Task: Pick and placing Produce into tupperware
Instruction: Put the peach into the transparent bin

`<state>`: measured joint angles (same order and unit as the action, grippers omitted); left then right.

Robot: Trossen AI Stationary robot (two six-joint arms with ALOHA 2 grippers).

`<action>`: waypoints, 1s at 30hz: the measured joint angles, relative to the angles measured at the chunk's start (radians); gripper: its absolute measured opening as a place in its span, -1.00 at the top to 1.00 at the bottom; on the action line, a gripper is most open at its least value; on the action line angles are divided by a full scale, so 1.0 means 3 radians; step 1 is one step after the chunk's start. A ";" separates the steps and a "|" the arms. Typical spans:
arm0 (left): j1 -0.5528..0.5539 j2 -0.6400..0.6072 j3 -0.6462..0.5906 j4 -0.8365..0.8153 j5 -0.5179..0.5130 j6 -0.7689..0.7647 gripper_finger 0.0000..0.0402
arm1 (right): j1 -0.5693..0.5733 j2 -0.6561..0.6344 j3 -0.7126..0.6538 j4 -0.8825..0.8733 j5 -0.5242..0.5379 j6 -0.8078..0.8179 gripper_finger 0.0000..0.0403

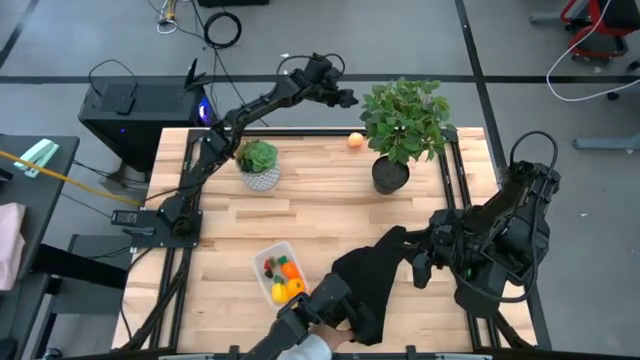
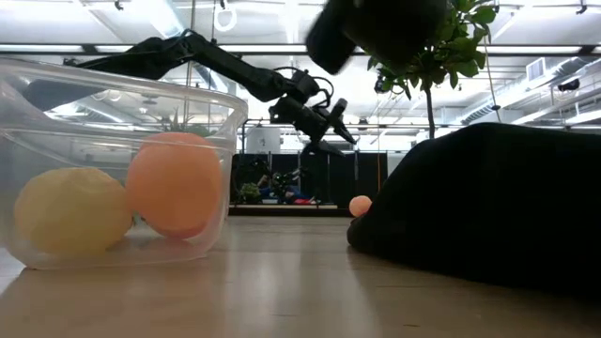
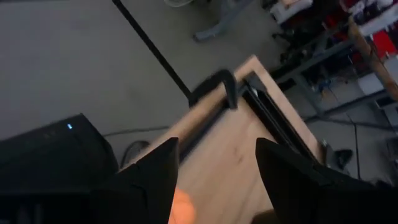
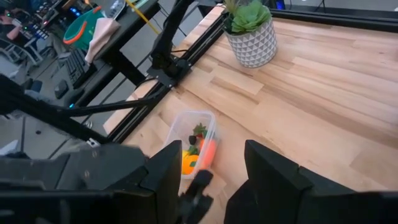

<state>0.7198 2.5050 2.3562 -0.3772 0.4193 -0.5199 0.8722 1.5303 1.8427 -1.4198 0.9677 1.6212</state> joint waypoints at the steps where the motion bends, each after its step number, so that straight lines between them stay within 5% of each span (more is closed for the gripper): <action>1: -0.0016 0.0004 0.0000 -0.0026 0.0014 0.0004 -0.11 | -0.0001 0.0000 0.0000 0.0004 -0.0001 0.0000 0.10; 30: -0.0385 0.0297 0.0002 -0.0335 -0.0136 0.0149 -0.01 | -0.0029 -0.0001 0.0000 0.0072 0.0013 -0.0088 0.10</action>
<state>0.6042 2.5942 2.3569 -0.4777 0.3786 -0.4752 0.8635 1.5299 1.8427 -1.3983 0.9714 1.5948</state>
